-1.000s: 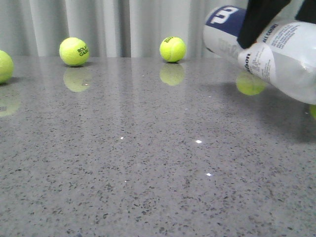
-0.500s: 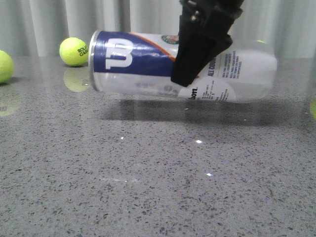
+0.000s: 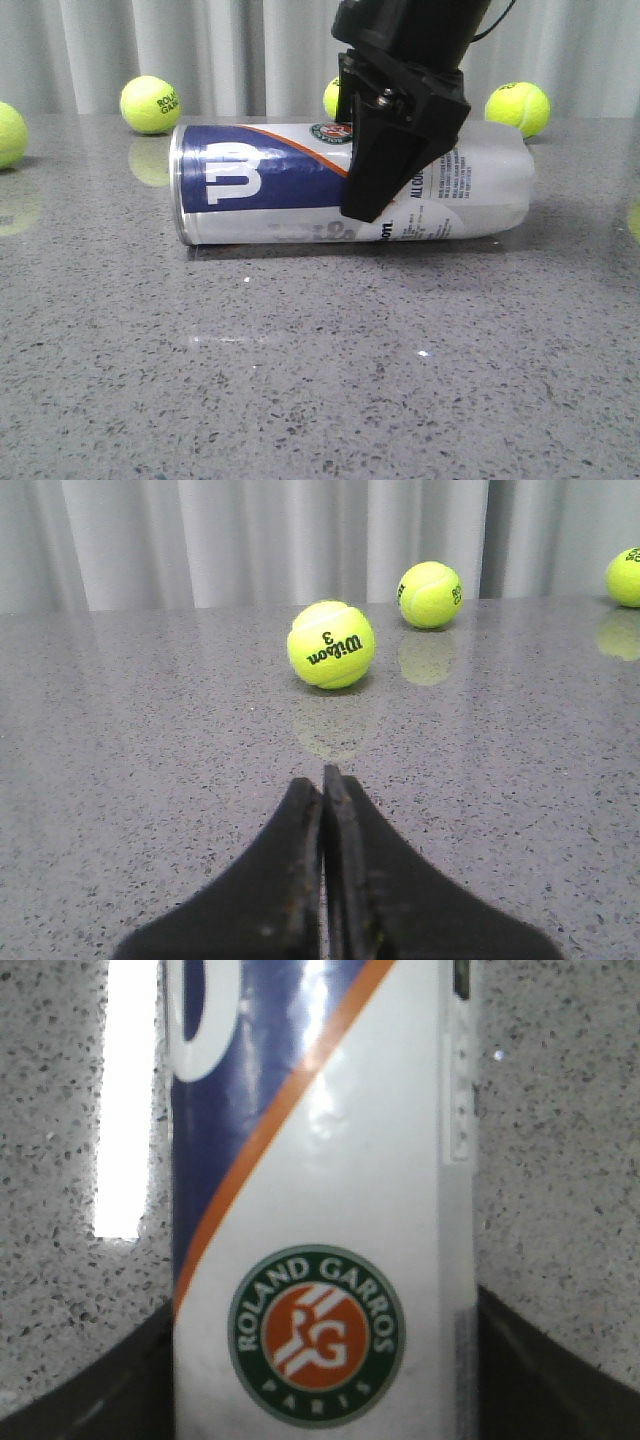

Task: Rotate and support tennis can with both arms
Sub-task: 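Lower the can onto the table and roll it with the right gripper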

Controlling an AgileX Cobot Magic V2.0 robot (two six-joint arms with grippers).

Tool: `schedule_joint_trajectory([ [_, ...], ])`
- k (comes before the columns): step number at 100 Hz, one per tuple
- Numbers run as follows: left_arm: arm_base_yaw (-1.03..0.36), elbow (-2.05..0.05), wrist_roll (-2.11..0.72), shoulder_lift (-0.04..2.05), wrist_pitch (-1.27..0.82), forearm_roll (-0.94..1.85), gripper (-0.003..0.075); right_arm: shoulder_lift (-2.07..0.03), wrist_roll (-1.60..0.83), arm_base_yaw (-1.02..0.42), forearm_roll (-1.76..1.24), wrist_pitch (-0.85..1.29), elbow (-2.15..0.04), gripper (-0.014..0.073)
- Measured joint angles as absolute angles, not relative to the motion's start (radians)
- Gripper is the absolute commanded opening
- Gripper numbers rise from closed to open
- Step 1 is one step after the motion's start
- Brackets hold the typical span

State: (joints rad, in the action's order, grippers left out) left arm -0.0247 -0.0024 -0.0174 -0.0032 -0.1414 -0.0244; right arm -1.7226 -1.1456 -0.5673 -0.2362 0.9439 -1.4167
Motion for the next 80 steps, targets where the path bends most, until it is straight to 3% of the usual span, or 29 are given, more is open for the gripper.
schedule_joint_trajectory([
  [12, -0.025, -0.002, -0.017, -0.003, -0.141, -0.024, -0.0021, -1.726, -1.148, -0.567, -0.236, 0.944, -1.419, 0.0353],
  [29, -0.025, -0.002, -0.017, -0.003, -0.141, -0.024, -0.0021, -1.726, -1.148, -0.567, -0.236, 0.944, -1.420, 0.0675],
  [80, -0.025, -0.002, -0.017, -0.003, -0.141, -0.024, -0.0021, -1.732, -1.145, -0.567, -0.236, 0.944, -1.420, 0.0647],
])
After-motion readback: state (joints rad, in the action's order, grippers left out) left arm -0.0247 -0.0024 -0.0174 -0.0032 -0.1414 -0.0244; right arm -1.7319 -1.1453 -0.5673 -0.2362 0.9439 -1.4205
